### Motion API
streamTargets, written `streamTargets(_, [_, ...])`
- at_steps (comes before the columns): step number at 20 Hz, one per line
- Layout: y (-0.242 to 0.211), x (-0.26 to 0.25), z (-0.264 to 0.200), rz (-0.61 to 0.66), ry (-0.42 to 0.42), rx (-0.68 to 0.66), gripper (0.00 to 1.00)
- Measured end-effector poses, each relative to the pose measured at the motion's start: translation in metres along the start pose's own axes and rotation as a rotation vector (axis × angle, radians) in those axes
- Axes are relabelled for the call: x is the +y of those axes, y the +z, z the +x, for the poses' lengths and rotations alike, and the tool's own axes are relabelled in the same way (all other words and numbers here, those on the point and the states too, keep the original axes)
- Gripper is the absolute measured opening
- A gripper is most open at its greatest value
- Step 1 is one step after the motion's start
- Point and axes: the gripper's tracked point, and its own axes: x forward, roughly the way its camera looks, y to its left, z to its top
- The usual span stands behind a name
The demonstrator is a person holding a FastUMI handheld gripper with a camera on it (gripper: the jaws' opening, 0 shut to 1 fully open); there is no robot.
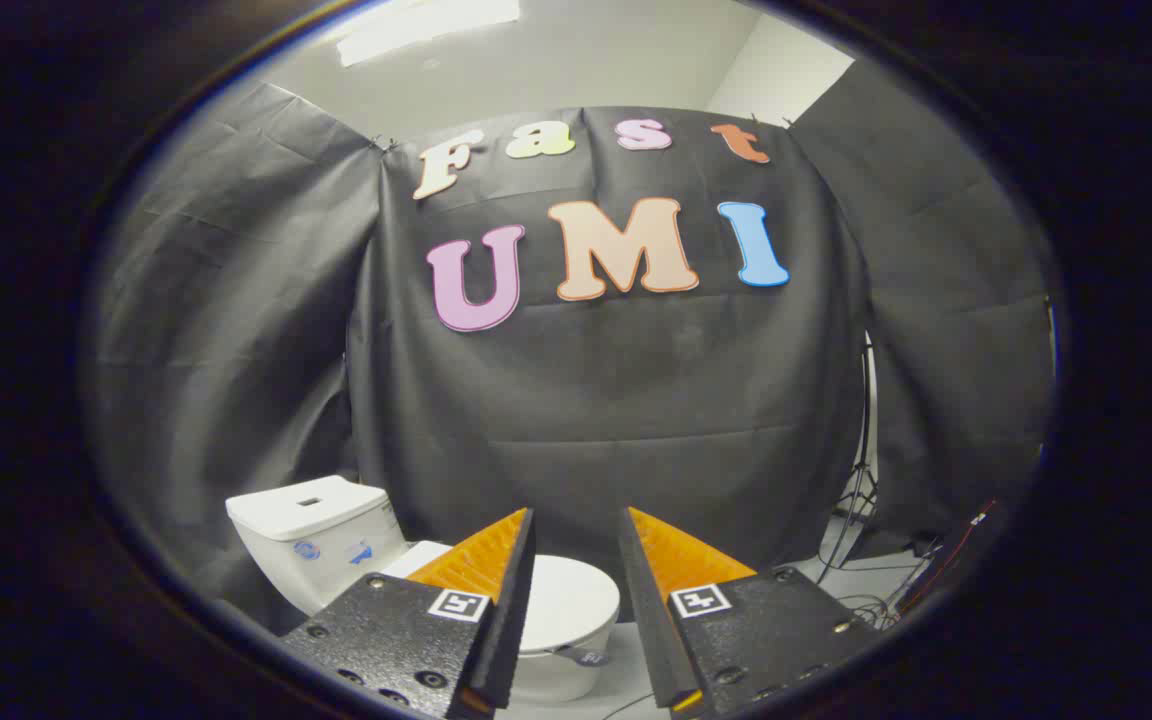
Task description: Open the toilet lid.
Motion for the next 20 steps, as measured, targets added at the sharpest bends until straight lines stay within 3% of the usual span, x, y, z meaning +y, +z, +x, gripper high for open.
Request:
streamTargets(11, [-0.004, -0.007, 0.005, 0.069, -0.001, -0.006, 0.49])
streamTargets(20, [-0.022, -0.031, 0.023, 0.356, -0.005, -0.037, 0.48])
